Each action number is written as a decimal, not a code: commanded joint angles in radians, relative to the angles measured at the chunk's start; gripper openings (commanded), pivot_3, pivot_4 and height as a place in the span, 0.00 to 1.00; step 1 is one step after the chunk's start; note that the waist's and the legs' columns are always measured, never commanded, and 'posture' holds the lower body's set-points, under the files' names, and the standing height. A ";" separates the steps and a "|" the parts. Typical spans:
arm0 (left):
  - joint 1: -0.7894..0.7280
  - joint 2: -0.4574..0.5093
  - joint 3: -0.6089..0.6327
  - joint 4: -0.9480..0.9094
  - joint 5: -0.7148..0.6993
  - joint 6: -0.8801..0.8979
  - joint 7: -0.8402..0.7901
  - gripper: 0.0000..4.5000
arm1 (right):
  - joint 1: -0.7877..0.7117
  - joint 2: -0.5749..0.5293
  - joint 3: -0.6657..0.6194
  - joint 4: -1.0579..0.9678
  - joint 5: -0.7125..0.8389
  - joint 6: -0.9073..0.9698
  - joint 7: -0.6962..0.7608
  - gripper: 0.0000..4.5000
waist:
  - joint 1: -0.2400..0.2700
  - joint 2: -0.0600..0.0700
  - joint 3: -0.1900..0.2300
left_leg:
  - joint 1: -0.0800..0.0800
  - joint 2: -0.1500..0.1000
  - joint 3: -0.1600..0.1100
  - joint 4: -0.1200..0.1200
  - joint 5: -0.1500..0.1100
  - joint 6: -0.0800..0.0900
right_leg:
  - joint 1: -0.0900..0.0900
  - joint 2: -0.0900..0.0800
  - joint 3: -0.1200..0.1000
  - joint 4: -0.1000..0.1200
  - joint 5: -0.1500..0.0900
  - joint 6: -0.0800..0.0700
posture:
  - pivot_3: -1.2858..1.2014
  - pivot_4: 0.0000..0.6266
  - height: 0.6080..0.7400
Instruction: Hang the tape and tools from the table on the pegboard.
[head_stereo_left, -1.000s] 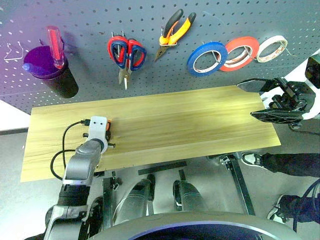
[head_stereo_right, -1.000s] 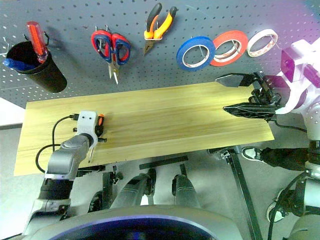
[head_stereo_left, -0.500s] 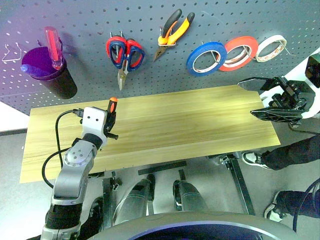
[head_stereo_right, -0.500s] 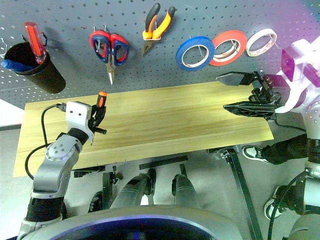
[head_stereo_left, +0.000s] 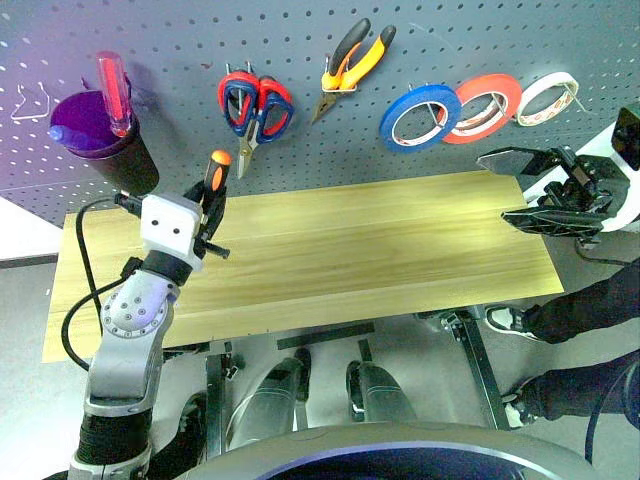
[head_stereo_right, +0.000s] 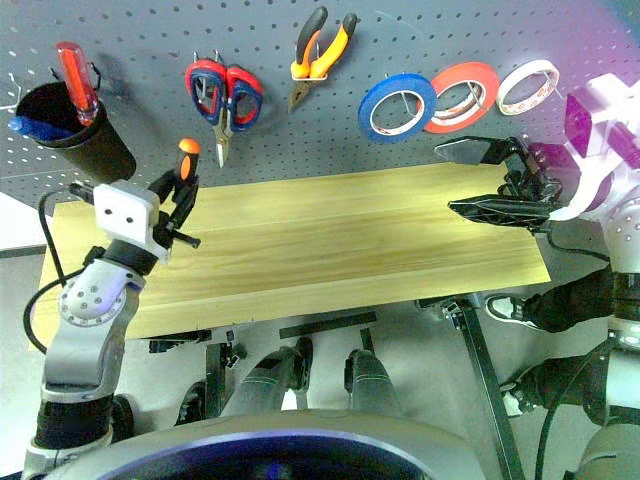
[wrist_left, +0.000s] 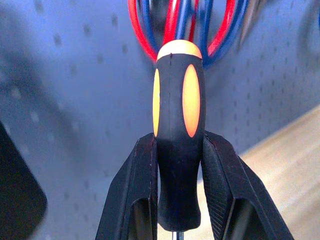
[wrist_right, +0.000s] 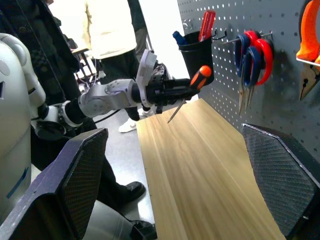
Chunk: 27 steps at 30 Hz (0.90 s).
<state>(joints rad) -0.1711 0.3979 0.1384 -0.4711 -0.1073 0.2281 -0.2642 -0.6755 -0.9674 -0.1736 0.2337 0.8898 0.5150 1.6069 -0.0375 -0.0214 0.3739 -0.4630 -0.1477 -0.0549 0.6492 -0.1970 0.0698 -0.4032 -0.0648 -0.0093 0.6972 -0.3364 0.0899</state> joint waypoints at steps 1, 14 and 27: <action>-0.034 0.024 0.031 -0.059 -0.002 -0.014 -0.005 0.19 | -0.013 -0.019 -0.021 0.013 0.027 -0.030 0.008 1.00 | 0.001 0.001 -0.001 | 0.000 0.000 0.000 0.000 0.000 0.000 | 0.000 0.000 0.000 0.000 0.000 0.000 | 0.48 0.43 1.00; -0.277 0.059 0.081 -0.002 -0.024 0.028 0.010 0.19 | 0.003 -0.029 -0.008 0.058 0.063 -0.089 0.008 1.00 | 0.026 0.002 -0.030 | 0.000 0.000 0.001 0.001 0.000 -0.001 | 0.000 0.000 -0.001 0.001 0.000 0.000 | 0.49 0.35 1.00; -0.526 0.094 0.106 0.117 -0.041 0.052 0.020 0.19 | 0.009 -0.026 -0.011 0.026 0.082 -0.106 0.008 1.00 | 0.026 0.002 -0.052 | 0.000 0.000 0.001 0.003 0.001 -0.001 | 0.001 0.000 -0.001 0.001 0.001 0.001 | 0.49 0.32 1.00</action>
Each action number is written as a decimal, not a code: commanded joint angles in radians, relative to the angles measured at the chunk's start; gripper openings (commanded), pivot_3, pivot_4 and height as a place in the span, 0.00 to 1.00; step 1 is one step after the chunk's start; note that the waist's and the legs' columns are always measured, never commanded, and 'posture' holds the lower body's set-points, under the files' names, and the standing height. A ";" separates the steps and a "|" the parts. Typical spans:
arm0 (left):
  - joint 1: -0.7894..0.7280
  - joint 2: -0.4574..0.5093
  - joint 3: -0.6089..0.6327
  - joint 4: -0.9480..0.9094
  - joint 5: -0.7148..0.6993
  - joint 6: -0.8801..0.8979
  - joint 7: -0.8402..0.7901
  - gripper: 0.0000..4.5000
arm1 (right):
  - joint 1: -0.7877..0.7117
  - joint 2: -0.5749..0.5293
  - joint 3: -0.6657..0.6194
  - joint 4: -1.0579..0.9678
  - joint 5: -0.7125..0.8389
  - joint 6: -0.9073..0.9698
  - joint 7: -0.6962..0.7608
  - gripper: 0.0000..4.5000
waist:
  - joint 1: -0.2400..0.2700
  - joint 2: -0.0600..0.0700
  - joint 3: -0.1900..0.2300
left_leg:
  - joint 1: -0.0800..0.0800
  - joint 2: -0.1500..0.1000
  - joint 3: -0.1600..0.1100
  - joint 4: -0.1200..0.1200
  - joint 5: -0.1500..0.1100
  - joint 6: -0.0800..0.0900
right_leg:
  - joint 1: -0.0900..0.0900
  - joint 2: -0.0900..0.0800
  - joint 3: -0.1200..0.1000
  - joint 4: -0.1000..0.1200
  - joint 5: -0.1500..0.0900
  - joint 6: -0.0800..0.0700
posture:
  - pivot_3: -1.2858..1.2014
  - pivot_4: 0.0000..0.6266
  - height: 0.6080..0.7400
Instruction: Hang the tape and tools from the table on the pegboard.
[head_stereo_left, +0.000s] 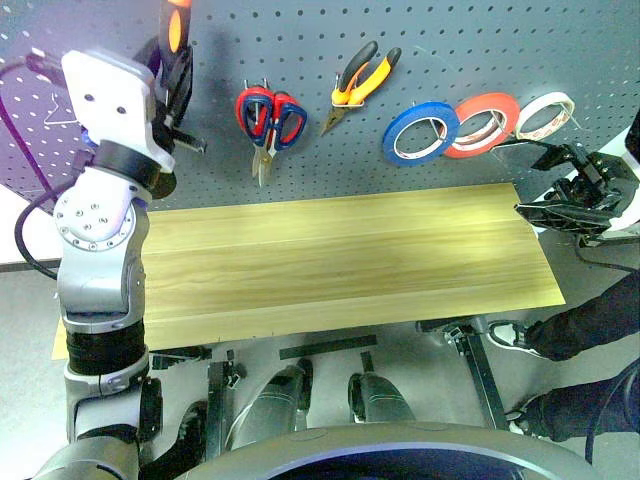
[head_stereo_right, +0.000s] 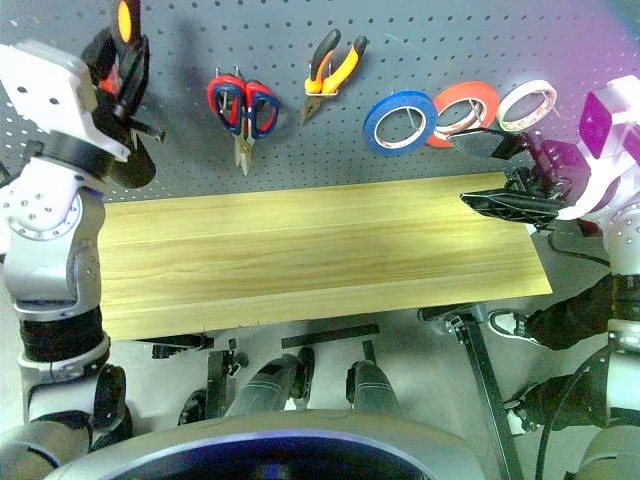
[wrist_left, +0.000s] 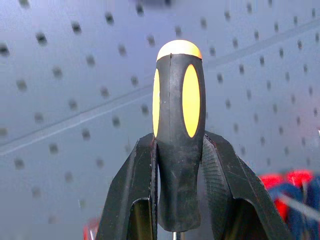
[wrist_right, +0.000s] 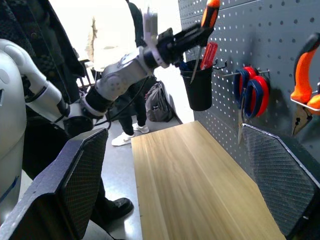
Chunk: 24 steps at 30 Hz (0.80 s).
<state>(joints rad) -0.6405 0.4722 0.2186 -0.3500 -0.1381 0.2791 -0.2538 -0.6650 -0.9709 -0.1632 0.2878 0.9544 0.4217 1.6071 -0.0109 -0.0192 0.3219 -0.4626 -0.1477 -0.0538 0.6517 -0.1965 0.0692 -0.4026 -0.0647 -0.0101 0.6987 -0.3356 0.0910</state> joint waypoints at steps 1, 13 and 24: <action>-0.081 0.022 0.023 0.005 -0.014 0.005 0.008 0.19 | -0.003 -0.022 -0.023 -0.028 0.020 -0.009 0.007 1.00 | 0.000 0.000 0.000 | 0.000 0.000 0.000 0.001 0.000 0.000 | 0.000 0.000 0.000 0.000 0.000 0.000 | 0.49 0.32 1.00; -0.226 0.079 0.032 0.087 -0.001 -0.009 0.001 0.19 | -0.023 -0.030 -0.012 0.003 0.010 -0.006 0.007 1.00 | -0.001 0.000 0.000 | 0.000 0.000 0.000 0.002 0.000 0.000 | 0.000 0.000 0.000 0.001 0.001 0.000 | 0.49 0.33 1.00; -0.107 0.125 0.079 0.084 0.007 -0.059 0.001 0.19 | -0.041 -0.039 0.017 0.025 0.007 -0.008 0.007 1.00 | -0.001 0.002 -0.001 | 0.000 0.000 0.000 0.002 0.000 0.000 | 0.000 0.000 0.000 0.001 0.001 0.000 | 0.49 0.32 1.00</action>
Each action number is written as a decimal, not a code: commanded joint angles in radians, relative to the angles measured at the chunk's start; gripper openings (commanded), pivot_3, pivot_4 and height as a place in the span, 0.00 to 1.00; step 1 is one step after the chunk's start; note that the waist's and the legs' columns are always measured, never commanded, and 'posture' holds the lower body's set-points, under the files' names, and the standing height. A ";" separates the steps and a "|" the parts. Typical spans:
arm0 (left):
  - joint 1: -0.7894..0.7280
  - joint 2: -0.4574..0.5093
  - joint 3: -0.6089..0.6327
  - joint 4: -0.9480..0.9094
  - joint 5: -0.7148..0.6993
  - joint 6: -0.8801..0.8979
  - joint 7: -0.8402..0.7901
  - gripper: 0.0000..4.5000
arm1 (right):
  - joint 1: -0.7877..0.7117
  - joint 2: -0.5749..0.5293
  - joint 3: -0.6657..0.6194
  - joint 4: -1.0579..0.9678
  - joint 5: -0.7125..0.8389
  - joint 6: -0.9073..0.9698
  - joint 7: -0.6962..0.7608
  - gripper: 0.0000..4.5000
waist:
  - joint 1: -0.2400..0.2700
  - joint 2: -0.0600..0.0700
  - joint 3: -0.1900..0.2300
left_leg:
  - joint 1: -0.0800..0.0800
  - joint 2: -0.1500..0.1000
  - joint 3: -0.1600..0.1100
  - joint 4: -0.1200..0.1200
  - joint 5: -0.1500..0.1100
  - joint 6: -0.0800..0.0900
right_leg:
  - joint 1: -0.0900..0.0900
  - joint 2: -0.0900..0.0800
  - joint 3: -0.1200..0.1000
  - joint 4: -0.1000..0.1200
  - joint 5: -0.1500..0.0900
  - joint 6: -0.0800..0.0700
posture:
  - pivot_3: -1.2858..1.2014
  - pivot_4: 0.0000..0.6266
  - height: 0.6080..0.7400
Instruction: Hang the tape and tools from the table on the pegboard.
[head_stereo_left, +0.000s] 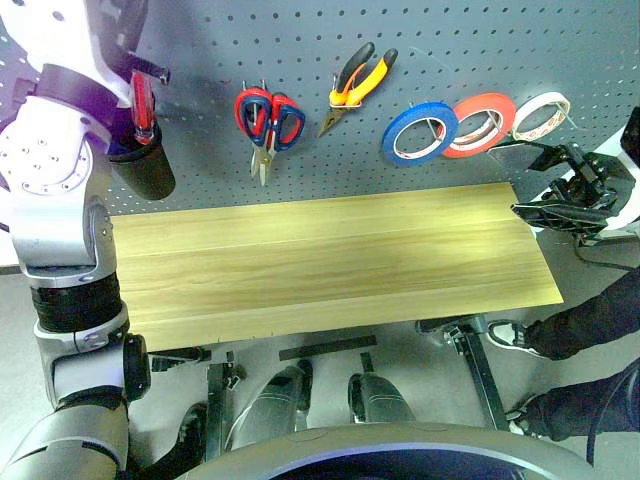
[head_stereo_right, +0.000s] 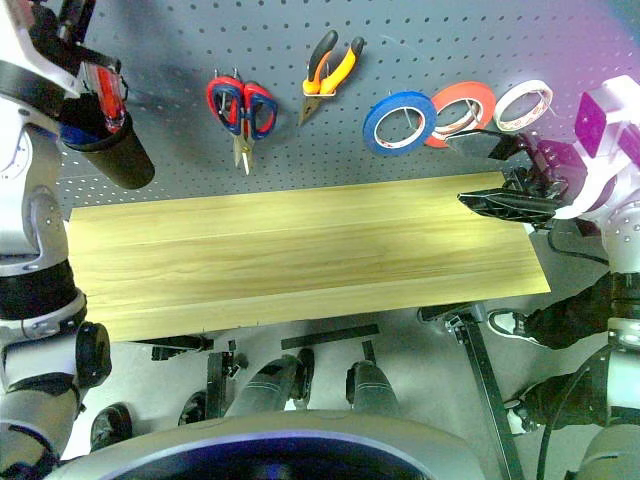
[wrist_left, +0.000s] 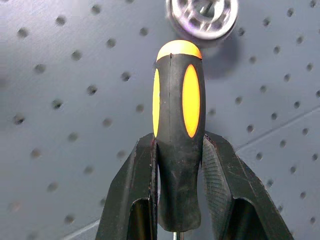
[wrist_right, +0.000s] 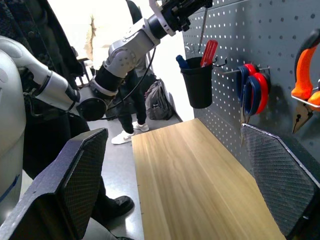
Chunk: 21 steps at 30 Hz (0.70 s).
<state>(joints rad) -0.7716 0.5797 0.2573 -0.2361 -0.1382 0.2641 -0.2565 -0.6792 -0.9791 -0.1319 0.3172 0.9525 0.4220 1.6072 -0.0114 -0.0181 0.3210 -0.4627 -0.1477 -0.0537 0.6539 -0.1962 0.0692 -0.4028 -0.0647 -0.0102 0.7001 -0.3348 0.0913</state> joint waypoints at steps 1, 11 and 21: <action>0.039 0.021 0.041 -0.027 0.013 -0.055 0.003 0.19 | -0.027 -0.033 -0.012 -0.005 0.009 -0.010 0.007 1.00 | 0.000 0.001 -0.001 | 0.000 0.000 0.000 0.000 0.000 0.000 | 0.000 0.000 0.000 0.000 0.000 0.000 | 0.49 0.32 1.00; 0.139 0.016 0.065 0.073 0.021 -0.195 0.002 0.19 | -0.020 -0.050 -0.007 -0.017 0.008 -0.005 0.007 1.00 | 0.000 0.001 -0.001 | 0.000 0.000 0.000 0.004 0.000 0.000 | -0.001 0.000 0.000 0.000 0.002 0.001 | 0.49 0.33 1.00; 0.273 -0.023 0.099 0.082 0.004 -0.216 0.029 0.19 | -0.006 -0.060 -0.014 -0.029 0.010 0.003 0.007 1.00 | -0.001 0.005 -0.007 | 0.000 0.000 0.000 0.008 0.000 0.000 | -0.001 0.000 0.000 0.001 0.004 0.002 | 0.49 0.34 1.00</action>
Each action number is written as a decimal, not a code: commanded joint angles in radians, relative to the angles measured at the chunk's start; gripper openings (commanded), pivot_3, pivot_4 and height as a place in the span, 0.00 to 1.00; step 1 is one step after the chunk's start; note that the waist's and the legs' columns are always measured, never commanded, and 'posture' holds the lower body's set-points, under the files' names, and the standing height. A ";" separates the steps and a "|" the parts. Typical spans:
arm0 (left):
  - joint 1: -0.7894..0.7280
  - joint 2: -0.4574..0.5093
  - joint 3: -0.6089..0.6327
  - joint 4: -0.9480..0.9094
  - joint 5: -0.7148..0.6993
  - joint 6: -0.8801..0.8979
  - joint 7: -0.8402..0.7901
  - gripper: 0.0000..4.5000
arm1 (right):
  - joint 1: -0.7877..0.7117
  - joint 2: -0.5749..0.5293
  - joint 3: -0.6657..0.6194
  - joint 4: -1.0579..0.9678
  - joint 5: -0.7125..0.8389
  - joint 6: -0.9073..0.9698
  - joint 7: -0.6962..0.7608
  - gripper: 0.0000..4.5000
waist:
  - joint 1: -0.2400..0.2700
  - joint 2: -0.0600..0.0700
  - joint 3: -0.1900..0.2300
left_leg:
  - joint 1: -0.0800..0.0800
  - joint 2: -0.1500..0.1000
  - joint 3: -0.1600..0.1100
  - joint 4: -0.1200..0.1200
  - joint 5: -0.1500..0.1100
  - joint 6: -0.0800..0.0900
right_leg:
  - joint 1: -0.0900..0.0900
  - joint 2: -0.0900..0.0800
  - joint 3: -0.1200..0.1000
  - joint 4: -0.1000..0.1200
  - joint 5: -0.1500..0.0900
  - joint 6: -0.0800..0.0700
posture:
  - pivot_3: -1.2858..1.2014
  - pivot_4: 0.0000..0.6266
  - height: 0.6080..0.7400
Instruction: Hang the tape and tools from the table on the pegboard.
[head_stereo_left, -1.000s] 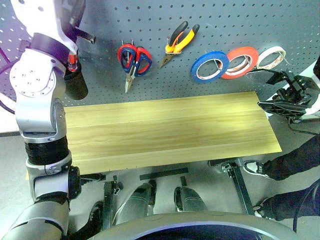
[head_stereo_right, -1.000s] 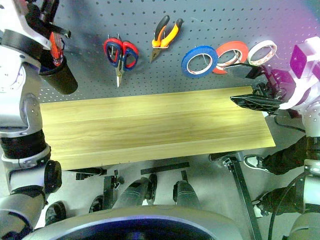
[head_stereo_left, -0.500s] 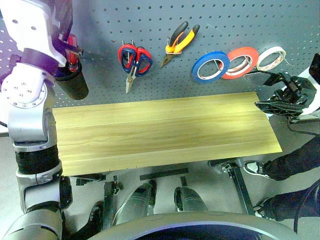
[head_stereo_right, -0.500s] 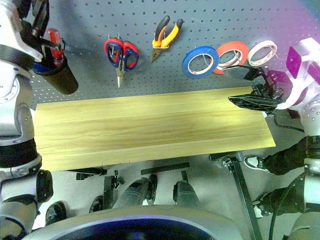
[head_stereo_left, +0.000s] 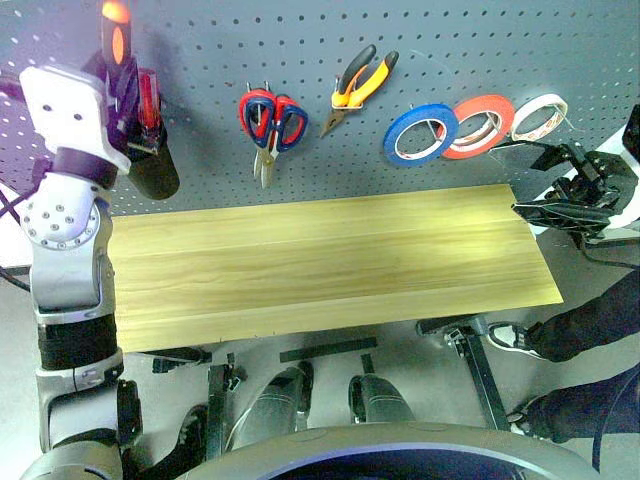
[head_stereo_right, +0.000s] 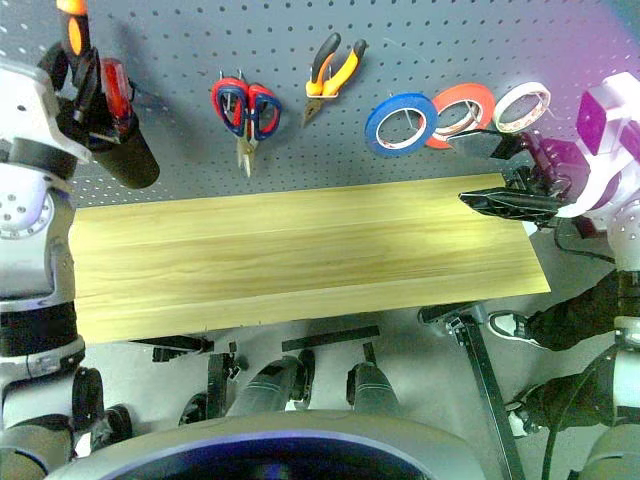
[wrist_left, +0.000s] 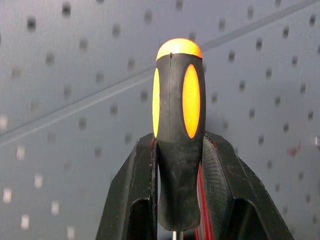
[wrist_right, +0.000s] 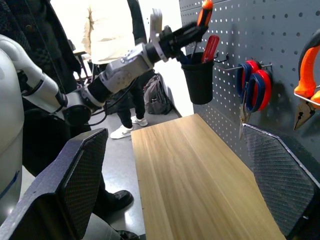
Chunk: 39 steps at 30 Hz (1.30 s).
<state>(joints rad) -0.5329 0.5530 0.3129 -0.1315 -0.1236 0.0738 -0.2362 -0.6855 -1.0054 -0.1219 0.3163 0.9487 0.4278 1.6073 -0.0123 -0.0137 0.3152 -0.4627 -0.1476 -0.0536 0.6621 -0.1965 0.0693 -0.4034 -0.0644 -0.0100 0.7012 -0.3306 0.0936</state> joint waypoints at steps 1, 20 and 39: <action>0.045 0.001 0.050 -0.021 -0.012 -0.022 0.014 0.19 | 0.000 -0.034 -0.025 -0.028 0.013 -0.002 0.007 1.00 | 0.000 0.001 -0.003 | 0.000 0.000 0.000 0.000 0.000 0.000 | 0.000 0.000 0.000 0.000 0.000 0.000 | 0.49 0.35 1.00; 0.150 -0.021 0.061 0.012 -0.027 -0.011 0.049 0.19 | -0.006 -0.032 -0.021 -0.023 0.010 0.004 0.007 1.00 | -0.006 0.004 -0.010 | 0.000 0.000 0.001 0.000 0.000 0.000 | 0.000 0.000 0.001 0.000 0.001 0.000 | 0.49 0.36 1.00; 0.089 -0.046 0.063 0.010 -0.097 0.016 0.057 0.99 | 0.001 -0.036 -0.028 -0.021 0.005 0.003 0.007 1.00 | -0.001 0.008 -0.020 | 0.001 0.001 0.002 0.000 -0.001 0.001 | 0.000 0.000 0.001 0.000 0.001 0.000 | 0.48 0.37 1.00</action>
<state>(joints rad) -0.4285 0.5036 0.3736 -0.0863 -0.2073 0.0890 -0.1730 -0.6789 -1.0120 -0.1225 0.3144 0.9460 0.4356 1.6073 -0.0134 -0.0059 0.2956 -0.4622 -0.1463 -0.0513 0.6623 -0.1973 0.0699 -0.4038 -0.0643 -0.0088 0.7013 -0.3294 0.0933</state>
